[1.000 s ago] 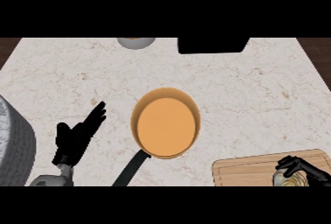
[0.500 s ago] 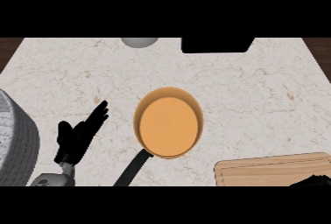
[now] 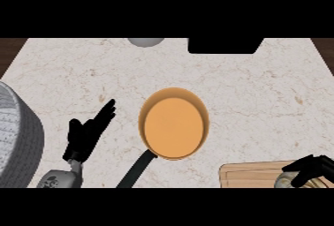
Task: Pick the cupcake from the cutting board and place it in the pot
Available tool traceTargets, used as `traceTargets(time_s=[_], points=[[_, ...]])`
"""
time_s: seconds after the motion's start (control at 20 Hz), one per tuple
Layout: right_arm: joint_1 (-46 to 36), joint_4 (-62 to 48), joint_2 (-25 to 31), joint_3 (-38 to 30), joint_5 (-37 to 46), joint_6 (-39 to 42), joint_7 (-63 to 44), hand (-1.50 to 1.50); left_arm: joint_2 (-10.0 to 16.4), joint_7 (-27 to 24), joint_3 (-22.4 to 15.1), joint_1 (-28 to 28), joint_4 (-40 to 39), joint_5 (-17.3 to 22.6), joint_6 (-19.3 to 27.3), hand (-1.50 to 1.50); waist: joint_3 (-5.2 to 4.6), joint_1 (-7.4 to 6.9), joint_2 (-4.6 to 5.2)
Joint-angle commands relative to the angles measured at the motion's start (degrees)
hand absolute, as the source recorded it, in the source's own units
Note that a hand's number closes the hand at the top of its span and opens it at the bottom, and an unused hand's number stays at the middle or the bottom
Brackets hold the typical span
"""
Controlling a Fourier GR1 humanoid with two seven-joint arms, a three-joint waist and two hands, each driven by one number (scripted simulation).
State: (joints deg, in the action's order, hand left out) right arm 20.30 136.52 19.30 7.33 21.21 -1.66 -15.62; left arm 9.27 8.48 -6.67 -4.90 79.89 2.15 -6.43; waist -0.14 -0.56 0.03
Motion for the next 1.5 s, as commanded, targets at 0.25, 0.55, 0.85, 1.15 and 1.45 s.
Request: traceTargets(time_s=[0.25,0.55,0.85,1.15,1.45], points=[[-26.61,-0.11,6.36,7.18,9.82,7.09,-27.77,1.5,-1.76,2.16,-1.19,-3.0,-2.22,-1.47,0.99,0.0,-0.24,-1.24,0.28],[-49.04,-15.81,0.25,17.34,14.07,12.83,-39.81,1.5,-0.8,1.34,-0.65,-1.8,-1.36,-0.55,-0.76,0.0,-0.13,-2.23,0.23],[-60.08,-30.73,-1.1,23.46,20.52,21.68,-43.59,1.5,-0.04,0.98,0.34,-0.63,-0.9,-0.35,-0.78,0.0,-0.08,-2.0,0.16],[-65.34,-47.65,-10.97,26.22,20.0,25.92,-47.44,1.5,-1.14,-0.94,-0.86,-0.2,-1.63,-1.56,-0.55,0.0,-0.04,-1.62,0.35],[-65.33,-57.66,-18.93,22.7,14.81,30.15,-56.02,-1.5,-0.21,-1.64,0.74,1.28,-1.31,-0.36,-1.13,0.0,-0.03,-1.1,0.06]])
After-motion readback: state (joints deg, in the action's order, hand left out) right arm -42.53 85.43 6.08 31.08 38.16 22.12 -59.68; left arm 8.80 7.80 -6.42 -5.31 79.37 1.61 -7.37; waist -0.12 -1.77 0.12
